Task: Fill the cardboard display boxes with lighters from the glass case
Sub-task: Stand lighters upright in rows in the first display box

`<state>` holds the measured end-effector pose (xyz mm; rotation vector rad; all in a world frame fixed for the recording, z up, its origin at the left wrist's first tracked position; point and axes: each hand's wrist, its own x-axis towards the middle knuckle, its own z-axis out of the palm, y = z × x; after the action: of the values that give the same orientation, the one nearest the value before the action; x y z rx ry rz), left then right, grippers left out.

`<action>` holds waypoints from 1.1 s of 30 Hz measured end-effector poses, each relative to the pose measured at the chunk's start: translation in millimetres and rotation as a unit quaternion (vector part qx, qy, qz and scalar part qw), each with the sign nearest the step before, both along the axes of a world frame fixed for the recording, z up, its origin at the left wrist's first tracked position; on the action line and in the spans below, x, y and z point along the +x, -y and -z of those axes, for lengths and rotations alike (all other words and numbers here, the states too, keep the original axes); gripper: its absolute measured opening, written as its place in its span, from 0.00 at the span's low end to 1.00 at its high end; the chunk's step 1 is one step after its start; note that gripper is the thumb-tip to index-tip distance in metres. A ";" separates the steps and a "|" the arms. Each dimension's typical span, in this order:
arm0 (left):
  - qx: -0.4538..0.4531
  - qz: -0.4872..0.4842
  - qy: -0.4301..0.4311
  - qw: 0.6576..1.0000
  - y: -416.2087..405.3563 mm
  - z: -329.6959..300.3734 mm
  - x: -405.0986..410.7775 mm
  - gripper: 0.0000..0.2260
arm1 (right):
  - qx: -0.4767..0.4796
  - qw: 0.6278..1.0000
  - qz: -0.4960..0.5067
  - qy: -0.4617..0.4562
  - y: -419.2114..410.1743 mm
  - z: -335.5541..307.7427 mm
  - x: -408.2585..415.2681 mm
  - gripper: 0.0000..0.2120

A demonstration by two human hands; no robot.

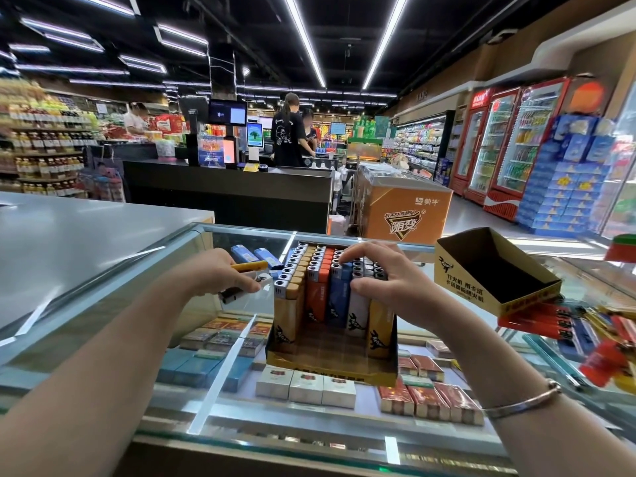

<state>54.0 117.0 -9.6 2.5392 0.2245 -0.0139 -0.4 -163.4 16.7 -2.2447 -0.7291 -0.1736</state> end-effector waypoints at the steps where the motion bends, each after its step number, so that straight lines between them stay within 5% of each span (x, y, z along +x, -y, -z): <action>1: -0.027 0.001 -0.004 1.000 -0.9 -1.1 -1.3 0.15 | 0.000 1.000 0.000 0.001 0.1 -0.1 -0.1 0.16; 5: -0.201 0.040 0.057 0.977 5.1 -17.1 -10.7 0.16 | -0.014 1.000 0.005 0.009 0.9 -0.8 1.3 0.16; 9: -0.388 0.141 0.139 0.900 33.4 -43.6 -29.9 0.21 | 0.003 0.998 0.016 0.057 -0.3 -2.4 -0.5 0.11; 13: -0.493 0.231 0.194 0.816 73.9 -62.1 -46.8 0.14 | 0.071 0.988 0.026 0.136 -4.1 -3.9 -8.4 0.13; 17: -0.546 0.268 0.199 0.768 105.6 -62.8 -55.1 0.11 | 0.143 0.959 0.030 0.243 -7.2 -4.6 -12.4 0.19; 27: -0.482 0.267 0.239 0.799 104.1 -57.1 -54.4 0.09 | 0.234 0.933 0.055 0.269 -9.7 -6.1 -11.7 0.07; 33: -0.460 0.228 0.297 0.805 89.3 -51.0 -50.0 0.14 | 0.304 0.928 0.059 0.208 -1.2 -16.4 -12.5 0.13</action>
<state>3.9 27.7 41.3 1.4575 -0.5327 0.3860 -12.9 -162.3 33.0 -1.6608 -0.6408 -0.8371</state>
